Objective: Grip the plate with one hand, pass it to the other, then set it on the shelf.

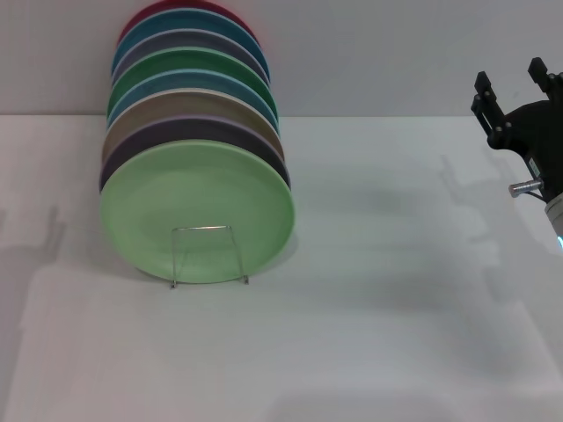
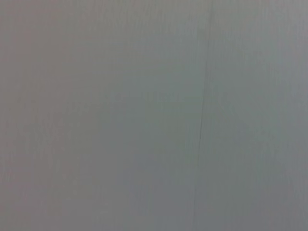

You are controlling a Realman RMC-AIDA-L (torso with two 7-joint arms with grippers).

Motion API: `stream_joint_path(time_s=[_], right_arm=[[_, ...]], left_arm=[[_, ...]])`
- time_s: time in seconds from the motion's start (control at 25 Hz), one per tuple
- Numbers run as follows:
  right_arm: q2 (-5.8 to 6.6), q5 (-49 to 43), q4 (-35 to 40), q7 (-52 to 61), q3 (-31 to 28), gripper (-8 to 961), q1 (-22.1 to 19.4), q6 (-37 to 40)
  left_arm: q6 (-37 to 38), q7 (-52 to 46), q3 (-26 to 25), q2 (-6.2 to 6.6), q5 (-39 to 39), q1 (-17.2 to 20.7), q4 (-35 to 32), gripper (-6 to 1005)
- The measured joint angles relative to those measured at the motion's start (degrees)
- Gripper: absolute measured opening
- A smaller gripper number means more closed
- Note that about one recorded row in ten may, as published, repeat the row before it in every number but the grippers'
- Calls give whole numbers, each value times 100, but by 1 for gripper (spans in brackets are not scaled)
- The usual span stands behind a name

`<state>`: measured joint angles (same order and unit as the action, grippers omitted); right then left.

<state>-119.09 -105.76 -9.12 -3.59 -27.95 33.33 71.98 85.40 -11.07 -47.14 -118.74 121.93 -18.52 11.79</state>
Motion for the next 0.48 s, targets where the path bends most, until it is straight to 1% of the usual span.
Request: stream_joint_path(time_s=[0.48], right_arm=[[-9,-29,-56,1,0,684,7,3]], left_arm=[[24,0,11,3,2,59,-1,755]])
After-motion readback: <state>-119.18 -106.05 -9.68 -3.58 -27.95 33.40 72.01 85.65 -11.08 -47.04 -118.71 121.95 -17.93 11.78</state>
